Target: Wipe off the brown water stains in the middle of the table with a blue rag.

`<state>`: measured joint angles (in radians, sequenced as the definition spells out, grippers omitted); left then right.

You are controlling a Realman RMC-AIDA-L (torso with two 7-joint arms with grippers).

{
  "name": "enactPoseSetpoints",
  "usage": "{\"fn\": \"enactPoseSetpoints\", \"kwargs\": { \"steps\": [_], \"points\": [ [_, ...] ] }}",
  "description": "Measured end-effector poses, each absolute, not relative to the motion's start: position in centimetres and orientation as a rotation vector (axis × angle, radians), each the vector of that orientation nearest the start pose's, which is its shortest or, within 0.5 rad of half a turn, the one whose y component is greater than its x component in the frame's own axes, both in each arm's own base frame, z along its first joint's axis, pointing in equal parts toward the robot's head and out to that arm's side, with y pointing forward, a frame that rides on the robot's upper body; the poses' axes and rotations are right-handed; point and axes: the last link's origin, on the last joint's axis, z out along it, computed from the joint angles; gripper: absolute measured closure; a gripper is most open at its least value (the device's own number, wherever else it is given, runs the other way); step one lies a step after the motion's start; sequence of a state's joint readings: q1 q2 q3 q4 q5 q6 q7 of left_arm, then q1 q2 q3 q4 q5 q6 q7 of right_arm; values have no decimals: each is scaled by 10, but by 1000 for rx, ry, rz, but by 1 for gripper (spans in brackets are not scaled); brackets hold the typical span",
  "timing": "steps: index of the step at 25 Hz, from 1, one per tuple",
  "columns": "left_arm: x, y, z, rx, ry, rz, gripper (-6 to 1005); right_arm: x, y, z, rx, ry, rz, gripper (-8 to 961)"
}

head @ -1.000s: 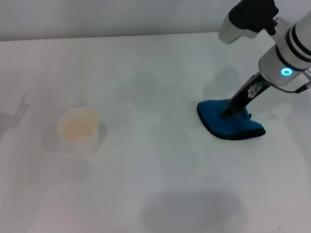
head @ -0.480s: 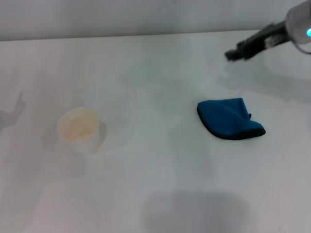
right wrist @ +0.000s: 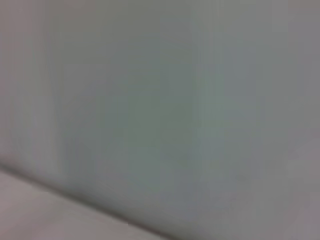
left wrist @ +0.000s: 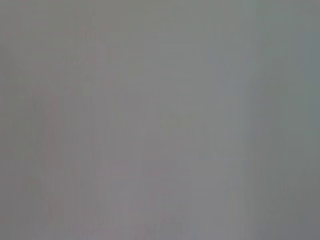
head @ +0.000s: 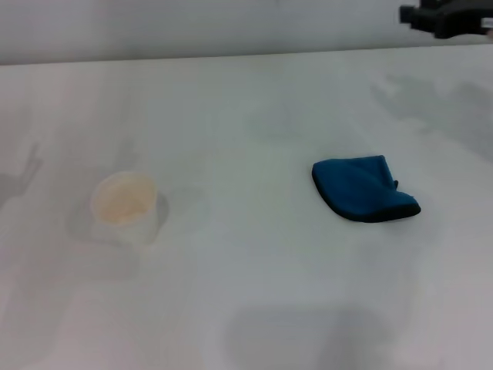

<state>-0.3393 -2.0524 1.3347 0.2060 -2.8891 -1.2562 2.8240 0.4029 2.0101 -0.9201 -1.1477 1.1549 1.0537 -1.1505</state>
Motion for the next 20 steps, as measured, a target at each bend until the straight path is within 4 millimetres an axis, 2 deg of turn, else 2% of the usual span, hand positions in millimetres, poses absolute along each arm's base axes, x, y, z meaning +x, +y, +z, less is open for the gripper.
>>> {"fn": "enactPoseSetpoints", "kwargs": {
  "steps": [6, 12, 16, 20],
  "points": [
    [-343, 316, 30, -1626, -413, -749, 120, 304, 378, 112, -2000, 781, 666, 530],
    [-346, 317, 35, -1625, -407, -736, 119, 339, 363, 106, -1885, 717, 684, 530],
    [-348, 318, 39, -1619, -402, -731, 119, 351, 352, 100, -1814, 627, 712, 530],
    [-350, 318, 42, -1604, -407, -726, 120, 361, 330, 91, -1666, 473, 758, 530]
  ]
}}
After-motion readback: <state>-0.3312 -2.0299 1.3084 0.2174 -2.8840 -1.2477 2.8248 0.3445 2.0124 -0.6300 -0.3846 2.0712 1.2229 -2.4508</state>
